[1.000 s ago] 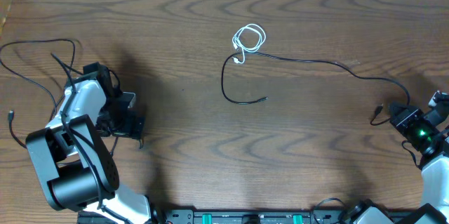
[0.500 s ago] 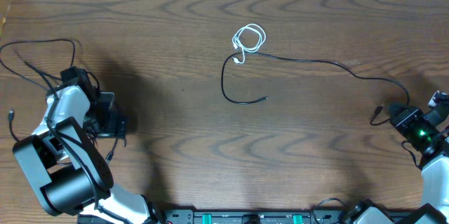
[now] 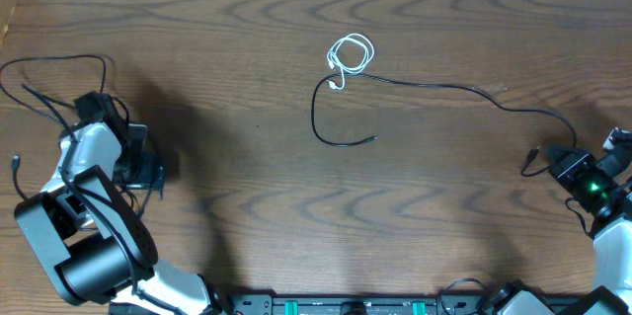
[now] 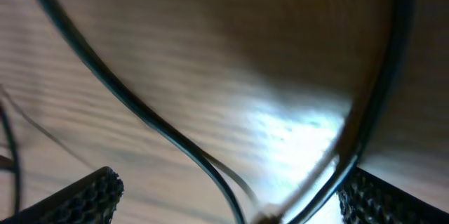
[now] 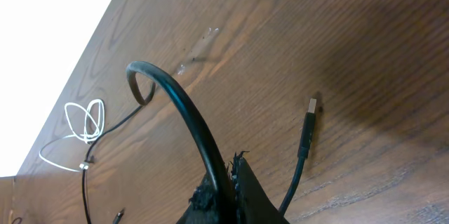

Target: Untangle cables

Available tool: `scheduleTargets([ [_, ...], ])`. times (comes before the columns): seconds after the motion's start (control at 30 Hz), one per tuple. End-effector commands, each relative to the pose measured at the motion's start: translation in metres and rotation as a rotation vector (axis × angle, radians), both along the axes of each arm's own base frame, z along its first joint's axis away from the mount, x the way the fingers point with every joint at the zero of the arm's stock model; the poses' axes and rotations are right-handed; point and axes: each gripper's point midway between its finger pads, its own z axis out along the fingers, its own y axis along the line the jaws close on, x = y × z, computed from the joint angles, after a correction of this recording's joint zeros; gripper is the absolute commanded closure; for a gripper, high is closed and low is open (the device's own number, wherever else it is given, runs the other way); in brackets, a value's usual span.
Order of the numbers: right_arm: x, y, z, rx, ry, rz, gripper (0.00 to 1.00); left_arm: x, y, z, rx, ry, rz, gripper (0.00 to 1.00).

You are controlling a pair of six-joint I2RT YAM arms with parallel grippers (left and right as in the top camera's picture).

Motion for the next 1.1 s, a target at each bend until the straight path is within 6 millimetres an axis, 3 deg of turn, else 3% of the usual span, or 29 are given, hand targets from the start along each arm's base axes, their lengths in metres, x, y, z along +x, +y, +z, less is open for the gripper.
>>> scheduleTargets([
  [0.0,0.002,0.003,0.005,-0.016,-0.014,0.022,0.99,-0.001,0.008,-0.003,0.021,0.008,-0.011,0.02],
  [0.3,0.001,0.004,0.004,-0.013,-0.01,0.022,0.99,0.003,0.036,-0.006,0.062,-0.042,0.017,0.02],
  [0.63,0.001,0.004,0.004,-0.013,-0.01,0.022,0.99,0.005,0.075,-0.049,0.1,-0.08,0.1,0.02],
  [0.77,0.001,0.004,0.004,-0.01,-0.008,0.022,0.99,0.008,0.092,-0.057,0.186,-0.075,0.115,0.02],
  [1.07,0.001,0.004,0.004,-0.01,-0.008,0.022,0.99,0.014,0.096,-0.057,0.207,-0.109,0.147,0.02],
])
